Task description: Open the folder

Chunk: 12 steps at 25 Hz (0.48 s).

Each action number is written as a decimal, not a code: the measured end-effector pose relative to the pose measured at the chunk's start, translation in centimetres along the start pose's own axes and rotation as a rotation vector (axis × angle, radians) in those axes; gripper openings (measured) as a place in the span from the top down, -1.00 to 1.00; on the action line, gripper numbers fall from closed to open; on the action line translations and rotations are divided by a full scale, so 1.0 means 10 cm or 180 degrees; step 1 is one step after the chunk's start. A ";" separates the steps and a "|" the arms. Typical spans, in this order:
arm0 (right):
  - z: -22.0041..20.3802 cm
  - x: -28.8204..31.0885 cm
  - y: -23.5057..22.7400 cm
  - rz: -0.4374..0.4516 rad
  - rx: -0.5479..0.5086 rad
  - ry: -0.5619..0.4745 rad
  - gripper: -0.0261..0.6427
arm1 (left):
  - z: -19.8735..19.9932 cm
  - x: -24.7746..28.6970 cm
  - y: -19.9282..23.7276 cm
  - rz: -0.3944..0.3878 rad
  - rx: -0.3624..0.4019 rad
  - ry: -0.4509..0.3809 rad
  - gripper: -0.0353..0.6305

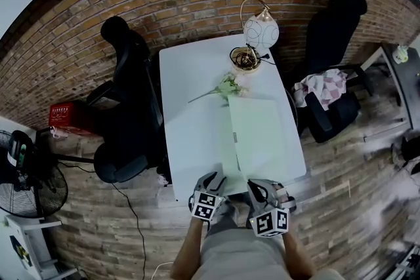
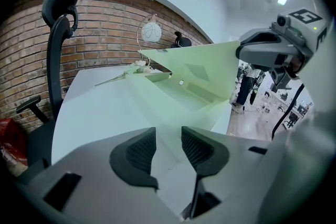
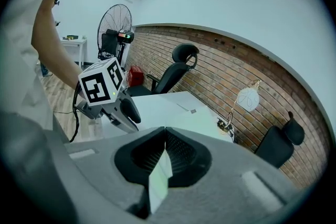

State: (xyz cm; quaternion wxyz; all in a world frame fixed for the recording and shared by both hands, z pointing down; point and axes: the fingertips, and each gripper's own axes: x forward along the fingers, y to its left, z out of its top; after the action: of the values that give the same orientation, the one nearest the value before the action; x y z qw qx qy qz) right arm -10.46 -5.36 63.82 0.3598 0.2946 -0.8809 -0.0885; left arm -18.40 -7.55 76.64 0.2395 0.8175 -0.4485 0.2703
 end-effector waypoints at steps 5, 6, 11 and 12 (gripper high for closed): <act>0.01 -0.08 -0.09 -0.0104 0.0063 -0.0018 0.89 | 0.00 0.00 0.00 0.0004 0.0002 0.0004 0.43; 0.01 -0.09 -0.11 -0.0123 0.0077 -0.0018 0.89 | 0.00 0.00 0.00 0.0005 0.0003 0.0004 0.43; 0.03 -0.16 -0.20 -0.0241 0.0153 -0.0043 0.89 | 0.00 0.01 0.00 0.0002 0.0016 0.0005 0.43; 0.03 -0.18 -0.22 -0.0267 0.0170 -0.0050 0.89 | 0.00 0.01 0.00 0.0001 0.0018 0.0007 0.43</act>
State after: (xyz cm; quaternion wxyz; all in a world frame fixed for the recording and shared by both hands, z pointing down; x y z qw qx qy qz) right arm -8.61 -6.10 61.76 0.3408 0.3401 -0.8726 -0.0822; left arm -18.40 -7.56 76.70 0.2376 0.8178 -0.4476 0.2726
